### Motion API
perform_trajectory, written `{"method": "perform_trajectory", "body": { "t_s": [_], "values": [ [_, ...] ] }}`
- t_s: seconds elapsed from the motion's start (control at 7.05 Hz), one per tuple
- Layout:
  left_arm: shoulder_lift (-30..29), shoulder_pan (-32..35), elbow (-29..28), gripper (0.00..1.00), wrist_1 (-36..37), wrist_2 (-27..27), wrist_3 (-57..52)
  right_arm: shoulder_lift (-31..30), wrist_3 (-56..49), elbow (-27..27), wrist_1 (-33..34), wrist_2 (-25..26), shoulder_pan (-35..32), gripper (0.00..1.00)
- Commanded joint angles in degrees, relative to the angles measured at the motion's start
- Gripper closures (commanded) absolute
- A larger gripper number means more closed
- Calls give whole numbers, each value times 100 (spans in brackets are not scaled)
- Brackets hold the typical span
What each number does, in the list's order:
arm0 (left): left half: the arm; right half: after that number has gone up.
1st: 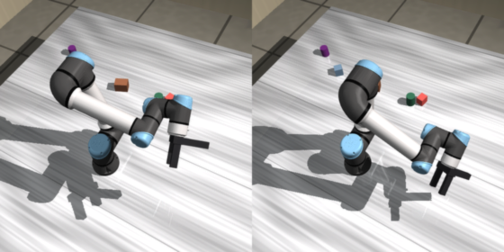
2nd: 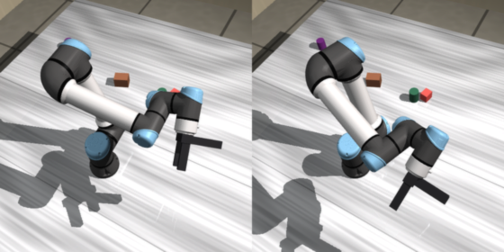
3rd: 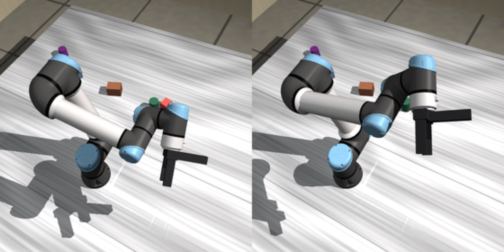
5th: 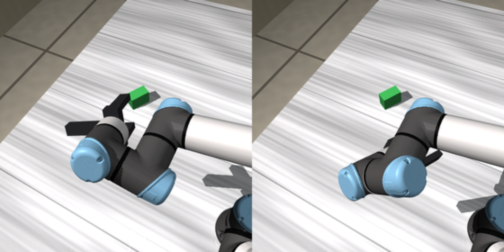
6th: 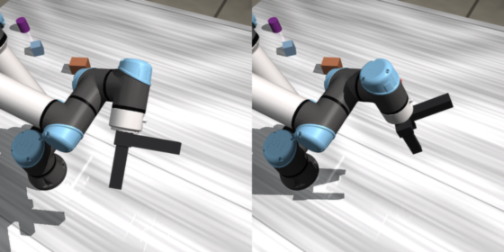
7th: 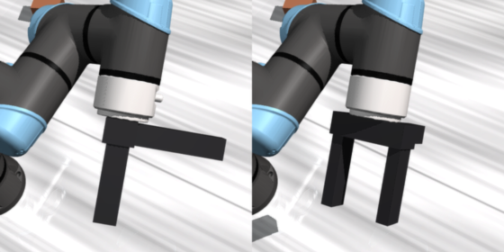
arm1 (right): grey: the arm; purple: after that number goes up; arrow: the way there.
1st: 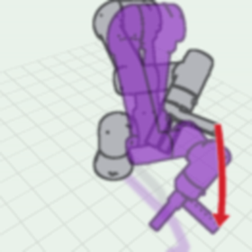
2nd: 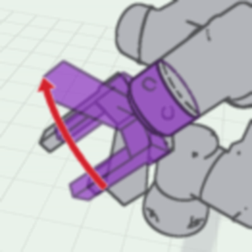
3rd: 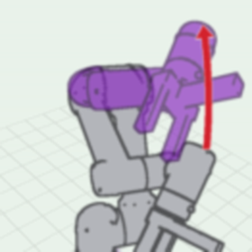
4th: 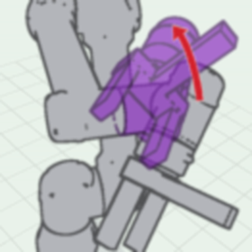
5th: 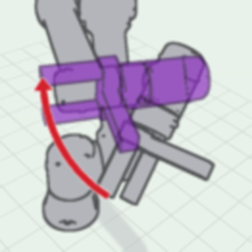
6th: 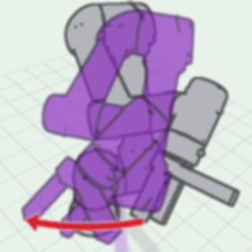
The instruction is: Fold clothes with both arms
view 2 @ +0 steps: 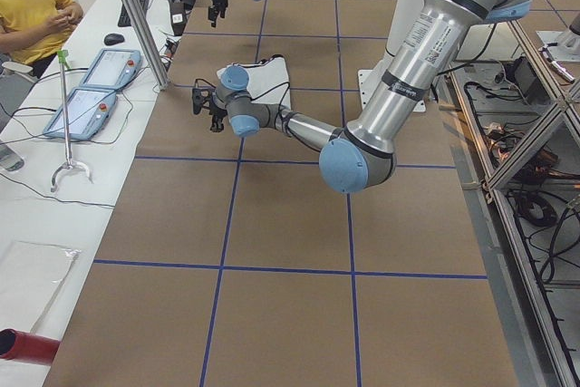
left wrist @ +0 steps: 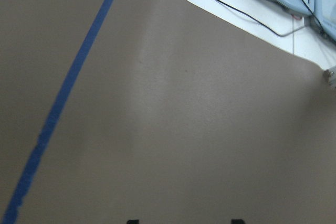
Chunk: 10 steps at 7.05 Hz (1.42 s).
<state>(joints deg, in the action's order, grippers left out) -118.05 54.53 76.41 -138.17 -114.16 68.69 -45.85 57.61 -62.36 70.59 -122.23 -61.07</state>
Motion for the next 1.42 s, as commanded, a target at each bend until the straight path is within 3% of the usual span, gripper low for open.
{"method": "perform_trajectory", "body": {
  "t_s": [0.0, 0.14, 0.43, 0.57, 0.71, 0.99, 1.13, 1.28],
  "values": [
    [903, 679, 471, 31, 45, -825, -2499, -1237, -1528, -643, 17, -467, -623, 0],
    [1281, 1152, 567, 0, 45, -1271, -3485, -1764, -1846, -1124, 138, -633, -1025, 0],
    [1888, 1821, 586, 0, 184, -1739, -4694, -2644, -2810, -1934, 663, -942, -1607, 0],
    [1943, 2408, 594, 0, 925, -2046, -5847, -2761, -3800, -1972, 1154, -943, -1801, 0],
    [1952, 2849, 595, 0, 1881, -1997, -6790, -2719, -4636, -1990, 1681, -943, -2116, 0],
    [1952, 2966, 664, 0, 2382, -1926, -6948, -2779, -5539, -2366, 2736, -855, -2313, 0],
    [1944, 3176, 995, 0, 3061, -1935, -6966, -2884, -5541, -2481, 2828, -855, -2295, 0],
    [2039, 3326, 1686, 0, 3747, -1900, -6975, -2903, -5524, -2482, 2812, -855, -2217, 0]
  ]
}}
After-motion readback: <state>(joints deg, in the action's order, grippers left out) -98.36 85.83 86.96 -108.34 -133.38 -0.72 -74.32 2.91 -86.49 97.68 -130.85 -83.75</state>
